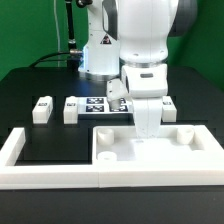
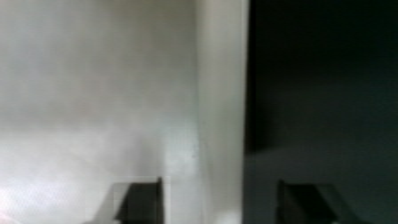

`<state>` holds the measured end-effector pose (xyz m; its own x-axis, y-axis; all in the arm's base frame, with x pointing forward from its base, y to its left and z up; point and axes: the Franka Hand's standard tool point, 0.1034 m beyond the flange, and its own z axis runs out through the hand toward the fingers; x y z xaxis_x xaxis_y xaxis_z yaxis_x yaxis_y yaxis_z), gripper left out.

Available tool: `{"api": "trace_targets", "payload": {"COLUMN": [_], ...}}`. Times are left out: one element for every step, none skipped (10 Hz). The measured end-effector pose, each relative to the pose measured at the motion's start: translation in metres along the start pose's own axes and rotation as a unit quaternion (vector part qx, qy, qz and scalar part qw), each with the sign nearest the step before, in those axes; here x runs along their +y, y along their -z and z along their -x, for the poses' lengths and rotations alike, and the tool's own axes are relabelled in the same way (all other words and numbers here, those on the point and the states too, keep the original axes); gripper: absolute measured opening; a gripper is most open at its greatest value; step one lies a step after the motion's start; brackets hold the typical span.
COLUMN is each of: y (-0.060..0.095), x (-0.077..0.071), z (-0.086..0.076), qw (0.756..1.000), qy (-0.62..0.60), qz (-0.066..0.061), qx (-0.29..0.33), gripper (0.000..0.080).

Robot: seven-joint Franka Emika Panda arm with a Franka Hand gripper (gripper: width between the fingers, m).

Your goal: Assemble desk

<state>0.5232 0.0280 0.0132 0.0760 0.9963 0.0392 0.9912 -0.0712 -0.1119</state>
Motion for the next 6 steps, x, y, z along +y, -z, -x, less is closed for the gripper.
{"api": "trace_targets", "payload": {"y": [0.0000, 0.0000, 0.0000, -0.0001, -0.0001, -0.0002], "x": [0.0000, 0.0000, 0.0000, 0.0000, 0.0000, -0.0001], "z": [0.0000, 0.0001, 0.0001, 0.0001, 0.0002, 0.0003], "qw": [1.000, 1.000, 1.000, 1.000, 1.000, 1.000], "qy": [0.000, 0.000, 0.000, 0.000, 0.000, 0.000], "qz": [0.000, 0.000, 0.000, 0.000, 0.000, 0.000], "qx": [0.000, 0.000, 0.000, 0.000, 0.000, 0.000], "gripper": [0.0499, 0.0600, 0.0600, 0.0641, 0.0648, 0.0648]}}
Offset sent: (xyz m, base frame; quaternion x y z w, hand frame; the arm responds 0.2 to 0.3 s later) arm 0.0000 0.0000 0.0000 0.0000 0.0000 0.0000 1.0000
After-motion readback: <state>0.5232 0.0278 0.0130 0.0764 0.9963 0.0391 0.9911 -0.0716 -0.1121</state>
